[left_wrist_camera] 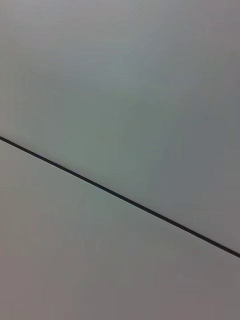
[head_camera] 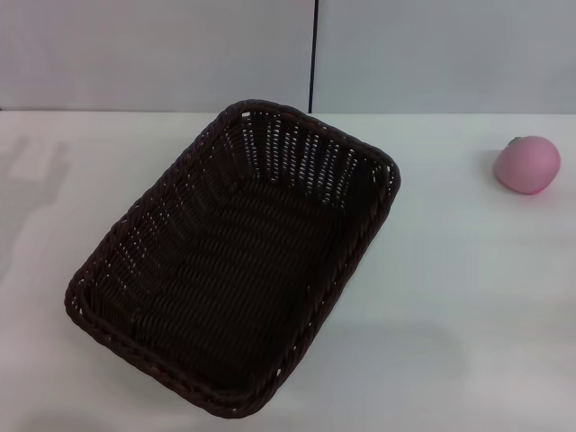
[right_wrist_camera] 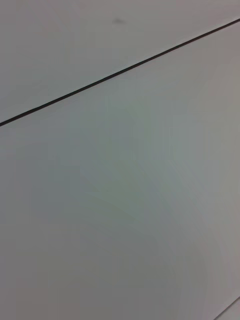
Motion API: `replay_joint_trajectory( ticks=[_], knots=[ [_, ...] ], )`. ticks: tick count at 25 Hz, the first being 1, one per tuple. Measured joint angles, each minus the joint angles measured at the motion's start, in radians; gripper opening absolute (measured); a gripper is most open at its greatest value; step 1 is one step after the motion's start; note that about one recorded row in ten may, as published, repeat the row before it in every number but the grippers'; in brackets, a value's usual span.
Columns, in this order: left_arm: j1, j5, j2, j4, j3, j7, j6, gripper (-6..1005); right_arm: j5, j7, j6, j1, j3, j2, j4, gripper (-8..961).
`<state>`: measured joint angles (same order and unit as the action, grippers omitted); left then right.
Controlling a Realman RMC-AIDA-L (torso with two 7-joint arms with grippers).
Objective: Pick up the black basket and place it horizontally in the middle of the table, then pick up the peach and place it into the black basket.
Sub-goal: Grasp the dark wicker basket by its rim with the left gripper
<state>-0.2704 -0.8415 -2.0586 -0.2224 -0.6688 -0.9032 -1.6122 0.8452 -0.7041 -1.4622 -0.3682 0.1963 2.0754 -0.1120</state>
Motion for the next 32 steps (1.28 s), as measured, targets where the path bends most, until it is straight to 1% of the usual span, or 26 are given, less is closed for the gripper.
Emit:
replay_joint_trajectory(
  ticks=[3, 7, 9, 10, 11, 12, 13, 14, 15, 16, 17, 18, 20, 21, 22, 23, 24, 25, 27, 28, 30, 31, 32],
  knots=[
    [0.000, 0.000, -0.001, 0.000, 0.001, -0.001, -0.001, 576, 0.000, 0.000, 0.005, 0.000, 0.000, 0.000, 0.001, 485],
    [0.002, 0.000, -0.001, -0.002, 0.000, -0.013, -0.008, 745, 0.000, 0.000, 0.005, 0.000, 0.000, 0.000, 0.003, 486],
    [0.003, -0.001, 0.000, -0.004, -0.001, -0.020, -0.008, 740, 0.000, 0.000, 0.005, 0.000, 0.000, 0.000, 0.005, 487],
    [0.003, -0.007, 0.005, -0.011, -0.009, -0.044, -0.008, 738, 0.000, 0.000, 0.005, 0.000, 0.000, 0.000, 0.005, 487],
    [0.003, -0.023, 0.017, -0.029, -0.027, -0.096, -0.008, 736, 0.000, 0.000, 0.005, -0.001, 0.000, 0.000, 0.007, 488],
    [0.003, -0.023, 0.017, -0.029, -0.027, -0.096, -0.008, 733, 0.000, 0.000, 0.005, -0.001, 0.000, 0.000, 0.007, 488],
    [0.001, -0.041, 0.033, -0.051, -0.045, -0.145, -0.008, 731, 0.000, 0.000, 0.005, -0.002, 0.000, 0.000, 0.007, 488],
    [0.001, -0.050, 0.038, -0.061, -0.052, -0.166, -0.008, 729, 0.000, 0.000, 0.005, -0.002, 0.000, 0.000, 0.007, 489],
    [-0.002, -0.072, 0.052, -0.091, -0.068, -0.217, -0.008, 726, 0.000, 0.000, 0.005, -0.003, 0.000, 0.000, 0.007, 489],
    [-0.006, -0.124, 0.074, -0.168, -0.089, -0.325, -0.008, 724, 0.000, 0.000, 0.005, -0.004, 0.000, 0.000, 0.008, 489],
    [-0.006, -0.124, 0.074, -0.168, -0.089, -0.325, -0.008, 724, 0.000, 0.000, 0.005, -0.004, 0.000, 0.000, 0.008, 490],
    [-0.009, -0.159, 0.085, -0.208, -0.096, -0.387, -0.004, 724, 0.000, 0.000, 0.005, -0.005, 0.000, 0.000, 0.008, 490],
    [-0.031, -0.279, 0.126, -0.312, -0.108, -0.561, 0.007, 724, 0.000, 0.000, 0.005, -0.005, 0.000, 0.000, 0.009, 491],
    [-0.044, -0.322, 0.142, -0.344, -0.109, -0.617, 0.008, 724, 0.000, 0.000, 0.005, -0.005, 0.000, 0.000, 0.009, 491],
    [-0.044, -0.322, 0.142, -0.344, -0.109, -0.617, 0.008, 724, 0.000, 0.000, 0.005, -0.005, 0.000, 0.000, 0.009, 491],
    [-0.083, -0.441, 0.183, -0.409, -0.110, -0.760, 0.002, 724, 0.000, 0.000, 0.005, -0.005, 0.000, 0.000, 0.009, 492],
    [-0.096, -0.477, 0.196, -0.434, -0.110, -0.808, 0.000, 724, 0.000, 0.000, 0.005, -0.005, -0.001, 0.000, 0.009, 492],
    [-0.114, -0.541, 0.208, -0.476, -0.110, -0.881, -0.003, 724, 0.000, 0.000, 0.005, -0.005, -0.001, 0.000, 0.009, 492],
    [-0.146, -0.664, 0.222, -0.553, -0.109, -0.998, -0.005, 724, 0.000, 0.000, 0.005, -0.003, -0.012, 0.000, 0.010, 493],
    [-0.176, -0.775, 0.226, -0.610, -0.108, -1.078, -0.006, 724, 0.000, 0.000, 0.005, -0.003, -0.013, 0.000, 0.010, 493],
    [-0.196, -0.846, 0.228, -0.642, -0.106, -1.130, -0.012, 724, 0.000, 0.000, 0.005, -0.003, -0.015, 0.000, 0.011, 494],
    [-0.232, -0.948, 0.227, -0.684, -0.106, -1.194, -0.030, 724, 0.000, 0.000, 0.005, -0.003, -0.015, 0.000, 0.011, 494],
    [-0.232, -0.948, 0.227, -0.684, -0.106, -1.194, -0.030, 724, 0.000, 0.000, 0.005, -0.003, -0.015, 0.000, 0.011, 495]
  ],
)
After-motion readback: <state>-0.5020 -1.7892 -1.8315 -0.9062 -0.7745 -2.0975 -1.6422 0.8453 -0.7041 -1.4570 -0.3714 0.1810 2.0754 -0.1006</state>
